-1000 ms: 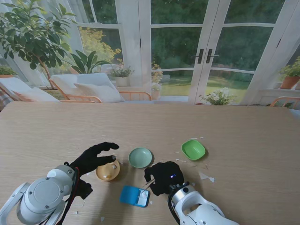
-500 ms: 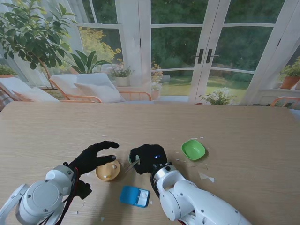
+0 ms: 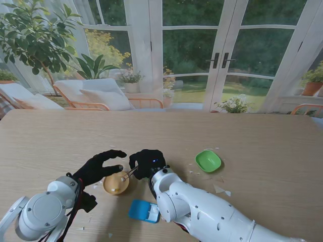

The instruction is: Refill the pill box with tweezers

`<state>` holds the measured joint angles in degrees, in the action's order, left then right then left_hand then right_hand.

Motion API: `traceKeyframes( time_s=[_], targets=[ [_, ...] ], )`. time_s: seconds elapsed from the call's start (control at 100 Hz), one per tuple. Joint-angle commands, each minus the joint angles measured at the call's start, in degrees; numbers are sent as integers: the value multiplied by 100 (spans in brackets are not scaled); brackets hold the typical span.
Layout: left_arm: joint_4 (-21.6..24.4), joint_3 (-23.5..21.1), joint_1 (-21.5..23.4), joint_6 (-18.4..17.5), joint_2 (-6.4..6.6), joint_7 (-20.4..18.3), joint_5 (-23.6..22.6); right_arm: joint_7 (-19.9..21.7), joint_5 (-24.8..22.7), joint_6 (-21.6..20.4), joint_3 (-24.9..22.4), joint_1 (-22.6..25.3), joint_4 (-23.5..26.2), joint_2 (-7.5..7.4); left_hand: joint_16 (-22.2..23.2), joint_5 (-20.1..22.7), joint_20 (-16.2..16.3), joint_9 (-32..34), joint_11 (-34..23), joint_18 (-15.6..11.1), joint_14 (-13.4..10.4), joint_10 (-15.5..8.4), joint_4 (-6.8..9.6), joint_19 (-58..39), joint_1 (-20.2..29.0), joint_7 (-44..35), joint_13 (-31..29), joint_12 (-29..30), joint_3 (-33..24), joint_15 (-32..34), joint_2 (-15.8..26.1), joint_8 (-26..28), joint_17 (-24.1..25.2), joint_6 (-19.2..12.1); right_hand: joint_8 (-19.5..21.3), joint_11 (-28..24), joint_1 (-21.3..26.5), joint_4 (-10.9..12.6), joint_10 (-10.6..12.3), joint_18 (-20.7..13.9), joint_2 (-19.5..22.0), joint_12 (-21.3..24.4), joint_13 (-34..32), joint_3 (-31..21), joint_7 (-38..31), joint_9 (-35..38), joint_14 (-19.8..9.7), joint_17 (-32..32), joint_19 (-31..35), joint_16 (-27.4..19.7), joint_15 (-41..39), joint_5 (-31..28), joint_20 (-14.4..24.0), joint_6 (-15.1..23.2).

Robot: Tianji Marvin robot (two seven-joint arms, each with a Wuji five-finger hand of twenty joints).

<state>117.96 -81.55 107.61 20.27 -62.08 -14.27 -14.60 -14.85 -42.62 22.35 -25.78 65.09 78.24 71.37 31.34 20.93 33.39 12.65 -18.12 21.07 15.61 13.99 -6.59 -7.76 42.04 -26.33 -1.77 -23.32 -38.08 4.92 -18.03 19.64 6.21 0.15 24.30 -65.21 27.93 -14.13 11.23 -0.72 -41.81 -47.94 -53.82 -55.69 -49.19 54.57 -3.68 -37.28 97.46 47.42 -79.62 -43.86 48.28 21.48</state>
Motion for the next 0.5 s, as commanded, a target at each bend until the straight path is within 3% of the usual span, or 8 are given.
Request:
traceKeyframes(
  time_s=[0.0, 0.49],
  targets=[
    [19, -22, 10, 2, -11, -63, 5, 129, 32, 138, 62, -30, 1, 147, -54, -102, -89, -103, 6, -204, -158, -254, 168, 181, -2, -14, 118, 44, 82, -87, 23, -59, -14, -240, 31, -51, -64, 256, 21, -142, 21, -36, 82, 7, -128, -53, 69, 52, 269, 84, -78, -71, 154, 40],
    [33, -103, 46, -18, -21, -30, 9, 344, 160, 650, 561, -411, -363, 443, -66, -89, -136, -95, 7, -197, -149, -254, 167, 175, -1, -10, 122, 46, 72, -75, 16, -53, -14, -231, 45, -71, -97, 289, 40, -178, 6, -90, 105, 86, -115, -74, 61, 71, 343, 111, -140, -20, 180, -117]
  ],
)
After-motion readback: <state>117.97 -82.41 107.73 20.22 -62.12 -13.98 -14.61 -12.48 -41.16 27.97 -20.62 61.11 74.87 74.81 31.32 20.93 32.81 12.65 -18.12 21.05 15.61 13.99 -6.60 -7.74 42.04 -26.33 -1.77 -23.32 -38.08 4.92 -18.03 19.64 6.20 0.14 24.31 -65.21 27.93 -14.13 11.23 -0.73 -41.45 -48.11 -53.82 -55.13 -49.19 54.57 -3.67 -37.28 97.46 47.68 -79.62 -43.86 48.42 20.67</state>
